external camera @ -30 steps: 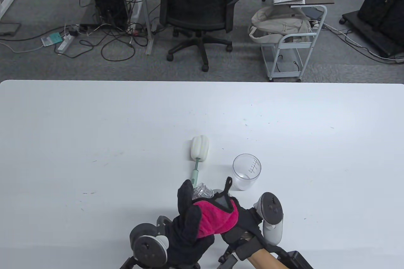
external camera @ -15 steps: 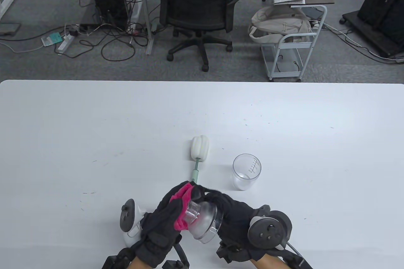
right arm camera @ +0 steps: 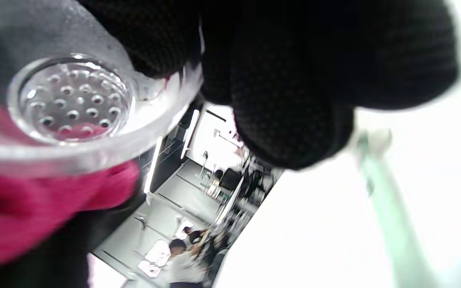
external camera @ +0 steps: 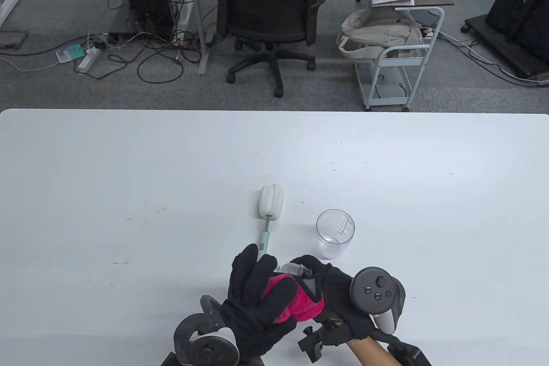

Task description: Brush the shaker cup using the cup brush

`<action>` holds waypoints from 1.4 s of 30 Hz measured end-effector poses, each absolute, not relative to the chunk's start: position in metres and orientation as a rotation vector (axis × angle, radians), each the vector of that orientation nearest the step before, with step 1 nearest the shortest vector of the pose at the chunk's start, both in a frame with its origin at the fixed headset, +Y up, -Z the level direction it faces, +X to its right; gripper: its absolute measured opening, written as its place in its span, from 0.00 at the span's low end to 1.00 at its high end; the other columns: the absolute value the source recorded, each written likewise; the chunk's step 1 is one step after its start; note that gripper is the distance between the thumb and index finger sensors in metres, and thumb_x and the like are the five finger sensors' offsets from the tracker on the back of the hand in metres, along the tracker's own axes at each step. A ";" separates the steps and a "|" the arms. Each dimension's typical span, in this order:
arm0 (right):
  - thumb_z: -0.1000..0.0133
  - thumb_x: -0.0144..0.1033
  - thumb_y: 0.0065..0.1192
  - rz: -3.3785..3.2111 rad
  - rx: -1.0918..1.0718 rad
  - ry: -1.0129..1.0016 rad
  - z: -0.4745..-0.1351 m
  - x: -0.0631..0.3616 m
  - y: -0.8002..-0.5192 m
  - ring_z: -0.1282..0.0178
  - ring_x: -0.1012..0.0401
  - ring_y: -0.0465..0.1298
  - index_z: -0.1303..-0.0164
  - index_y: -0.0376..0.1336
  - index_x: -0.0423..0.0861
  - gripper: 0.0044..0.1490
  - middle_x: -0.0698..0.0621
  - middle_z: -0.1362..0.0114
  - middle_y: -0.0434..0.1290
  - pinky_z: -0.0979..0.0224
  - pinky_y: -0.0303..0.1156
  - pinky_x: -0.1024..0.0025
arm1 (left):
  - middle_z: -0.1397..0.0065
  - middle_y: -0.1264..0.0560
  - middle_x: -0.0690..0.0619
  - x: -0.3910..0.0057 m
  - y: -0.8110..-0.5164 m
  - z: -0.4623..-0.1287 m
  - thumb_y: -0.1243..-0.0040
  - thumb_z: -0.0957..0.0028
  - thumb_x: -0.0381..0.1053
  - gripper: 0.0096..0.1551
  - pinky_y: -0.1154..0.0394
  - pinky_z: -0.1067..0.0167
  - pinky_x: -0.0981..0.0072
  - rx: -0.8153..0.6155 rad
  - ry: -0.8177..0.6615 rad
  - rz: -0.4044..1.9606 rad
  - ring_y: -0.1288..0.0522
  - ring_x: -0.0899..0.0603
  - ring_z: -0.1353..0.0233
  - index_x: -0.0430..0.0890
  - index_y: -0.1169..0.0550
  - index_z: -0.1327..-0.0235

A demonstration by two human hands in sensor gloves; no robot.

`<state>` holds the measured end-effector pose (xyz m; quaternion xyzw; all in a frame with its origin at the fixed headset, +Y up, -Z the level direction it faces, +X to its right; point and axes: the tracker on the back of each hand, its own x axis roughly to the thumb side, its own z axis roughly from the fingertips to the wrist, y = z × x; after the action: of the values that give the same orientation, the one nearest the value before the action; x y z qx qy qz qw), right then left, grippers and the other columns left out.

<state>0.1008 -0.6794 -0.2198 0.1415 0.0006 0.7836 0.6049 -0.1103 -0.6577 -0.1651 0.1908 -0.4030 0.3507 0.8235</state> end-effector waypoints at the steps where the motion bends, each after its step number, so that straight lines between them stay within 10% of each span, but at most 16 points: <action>1: 0.40 0.41 0.59 1.727 0.343 0.085 -0.220 0.099 -0.683 0.62 0.56 0.86 0.41 0.66 0.43 0.21 0.44 0.50 0.78 0.60 0.86 0.70 | 0.16 0.76 0.50 -0.112 -0.659 -0.167 0.57 0.35 0.64 0.35 0.58 0.27 0.23 0.401 -0.855 0.798 0.74 0.25 0.18 0.66 0.54 0.19; 5: 0.37 0.42 0.56 1.601 0.412 0.106 -0.218 0.091 -0.686 0.58 0.57 0.86 0.38 0.63 0.45 0.22 0.46 0.47 0.76 0.56 0.86 0.70 | 0.17 0.75 0.40 -0.115 -0.668 -0.181 0.58 0.37 0.66 0.43 0.41 0.24 0.31 0.215 -0.908 1.139 0.56 0.25 0.14 0.68 0.68 0.24; 13: 0.39 0.39 0.58 1.923 0.559 -0.196 -0.215 0.089 -0.675 0.60 0.54 0.85 0.40 0.65 0.42 0.22 0.43 0.48 0.77 0.58 0.85 0.67 | 0.23 0.34 0.39 -0.141 -0.688 -0.204 0.51 0.35 0.68 0.40 0.31 0.35 0.31 -0.047 -0.600 1.687 0.32 0.28 0.24 0.54 0.48 0.17; 22: 0.45 0.40 0.63 2.308 0.819 -0.578 -0.202 0.081 -0.655 0.62 0.52 0.86 0.43 0.69 0.45 0.22 0.43 0.50 0.79 0.60 0.85 0.65 | 0.43 0.20 0.40 -0.159 -0.677 -0.212 0.41 0.37 0.62 0.30 0.21 0.52 0.40 -0.035 -0.375 1.227 0.17 0.35 0.47 0.41 0.26 0.34; 29: 0.43 0.39 0.62 2.156 0.646 -0.582 -0.207 0.109 -0.646 0.61 0.52 0.86 0.42 0.68 0.43 0.22 0.42 0.50 0.78 0.59 0.85 0.64 | 0.36 0.25 0.40 -0.196 -0.691 -0.236 0.46 0.34 0.59 0.31 0.24 0.46 0.38 0.106 -0.028 0.802 0.21 0.35 0.40 0.43 0.35 0.26; 36: 0.42 0.39 0.62 2.140 0.504 -0.559 -0.221 0.134 -0.652 0.62 0.52 0.86 0.40 0.68 0.43 0.23 0.43 0.51 0.78 0.60 0.85 0.65 | 0.21 0.42 0.36 -0.224 -0.732 -0.280 0.51 0.33 0.57 0.36 0.35 0.33 0.30 -0.092 0.250 0.433 0.35 0.28 0.25 0.47 0.48 0.19; 42: 0.42 0.39 0.63 2.124 0.466 -0.532 -0.226 0.142 -0.654 0.63 0.52 0.86 0.40 0.69 0.43 0.23 0.43 0.51 0.79 0.61 0.85 0.65 | 0.17 0.71 0.37 -0.234 -0.739 -0.285 0.47 0.37 0.66 0.52 0.47 0.29 0.24 -0.144 0.296 0.393 0.65 0.21 0.18 0.47 0.60 0.17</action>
<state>0.1415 -0.6540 -0.2258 0.1874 -0.2137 0.8537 0.4364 -0.2341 -0.7391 -0.2850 -0.0714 0.1464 0.1945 0.9673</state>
